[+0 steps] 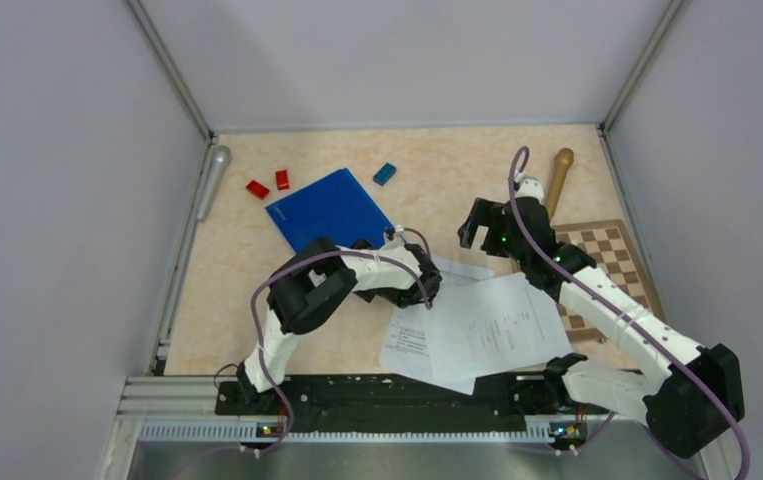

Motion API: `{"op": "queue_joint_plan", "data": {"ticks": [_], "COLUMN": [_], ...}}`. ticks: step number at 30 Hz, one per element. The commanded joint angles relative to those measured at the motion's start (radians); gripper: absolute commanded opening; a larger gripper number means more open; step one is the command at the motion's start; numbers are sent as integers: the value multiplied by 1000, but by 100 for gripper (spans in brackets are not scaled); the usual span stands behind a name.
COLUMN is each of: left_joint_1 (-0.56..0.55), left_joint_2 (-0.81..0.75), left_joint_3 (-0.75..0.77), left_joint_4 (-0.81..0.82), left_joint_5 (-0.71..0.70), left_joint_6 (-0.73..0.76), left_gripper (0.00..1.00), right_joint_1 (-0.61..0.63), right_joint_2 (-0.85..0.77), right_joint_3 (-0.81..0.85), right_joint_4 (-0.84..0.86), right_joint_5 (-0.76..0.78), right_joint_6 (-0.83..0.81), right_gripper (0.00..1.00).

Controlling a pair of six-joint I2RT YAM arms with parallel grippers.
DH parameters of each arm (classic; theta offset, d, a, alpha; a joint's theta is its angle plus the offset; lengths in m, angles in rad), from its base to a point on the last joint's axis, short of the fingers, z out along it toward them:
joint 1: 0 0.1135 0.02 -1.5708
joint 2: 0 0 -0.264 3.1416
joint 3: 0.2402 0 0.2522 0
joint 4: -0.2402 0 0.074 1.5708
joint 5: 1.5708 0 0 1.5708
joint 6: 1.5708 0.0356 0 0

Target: Put the files into the folder

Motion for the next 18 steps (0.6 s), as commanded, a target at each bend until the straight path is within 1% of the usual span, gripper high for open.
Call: {"op": "queue_joint_plan", "data": {"ticks": [1,2,9,16,18], "left_joint_1": [0,3,40,56,62], "left_joint_2": [37,42,16,-28,-34], "left_joint_3": [89,101,99,93,95], "left_joint_4": [-190,-210,-213,-213,-212], "left_joint_5": [-118,-130,-130,-125,-130], "left_joint_6": [-213,-237,-304,-342,-343], "left_gripper": [83,81,70,62,61], "right_joint_1": [2,2,1,2,2], "right_joint_2": [-27,-27,-52,-46,-38], "right_joint_3": [-13,-13,-33,-32,-29], "right_joint_4": [38,39,58,72,76], "right_joint_5": [33,33,64,48,38], "right_joint_6": [30,34,59,65,69], "right_gripper": [99,99,99,99,99]}}
